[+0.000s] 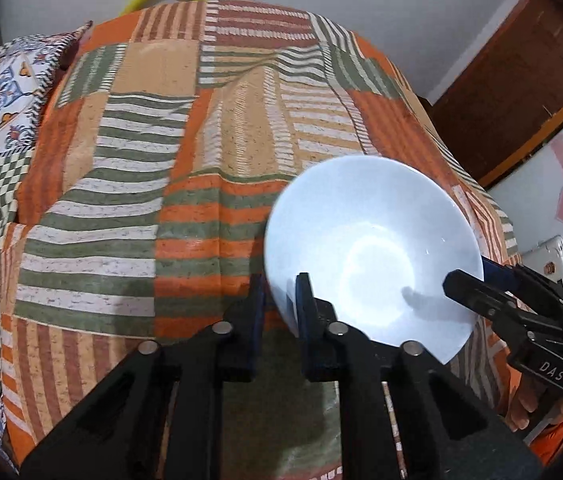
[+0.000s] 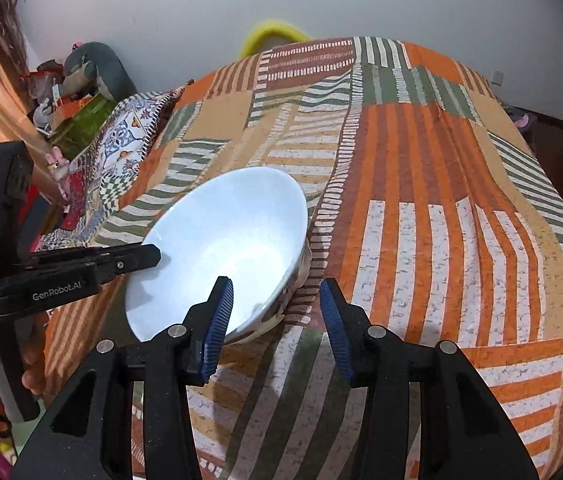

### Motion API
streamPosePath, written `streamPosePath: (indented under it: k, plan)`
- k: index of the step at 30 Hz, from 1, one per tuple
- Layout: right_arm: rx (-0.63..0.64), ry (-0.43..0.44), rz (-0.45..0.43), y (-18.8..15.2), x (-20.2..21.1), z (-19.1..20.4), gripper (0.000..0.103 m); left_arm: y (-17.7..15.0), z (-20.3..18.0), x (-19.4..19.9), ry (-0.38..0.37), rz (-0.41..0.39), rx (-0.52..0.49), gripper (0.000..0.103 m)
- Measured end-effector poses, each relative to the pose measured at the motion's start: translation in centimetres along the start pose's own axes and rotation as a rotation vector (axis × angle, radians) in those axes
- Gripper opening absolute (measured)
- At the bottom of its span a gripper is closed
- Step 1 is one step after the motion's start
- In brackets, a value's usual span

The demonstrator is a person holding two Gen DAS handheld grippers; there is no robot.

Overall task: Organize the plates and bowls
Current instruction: 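Carry the white spotted bowl with both tools into the mint green bowl and release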

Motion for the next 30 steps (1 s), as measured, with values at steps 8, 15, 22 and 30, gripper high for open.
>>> streamPosePath:
  k: [8,15,22,30]
  plan:
    - [0.017,-0.026,0.019,-0.3,-0.1,0.1,0.024,-0.2,-0.8,1.0,0.004,-0.022,-0.060,0.011]
    - [0.004,-0.015,-0.042,0.3,2.3,0.7,0.022,-0.1,-1.8,4.6,0.004,-0.097,-0.068,0.011]
    - [0.031,0.011,-0.111,0.8,6.3,3.2,0.022,-0.9,-2.4,10.8,0.008,-0.197,-0.076,0.011]
    - [0.072,0.059,-0.152,-0.3,9.5,7.7,0.022,-3.9,-2.0,18.2,0.054,-0.285,-0.080,0.011]
Point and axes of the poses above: each gripper's, at about its wrist camera, not at the fingertips, and x roughly against the way its jaws point, z to its left, y to its top, the point moved 8 cm from there along -x, roughly the way its jaws point, and after that the axes turned 7 degrees about y, right-handed, at the moved point
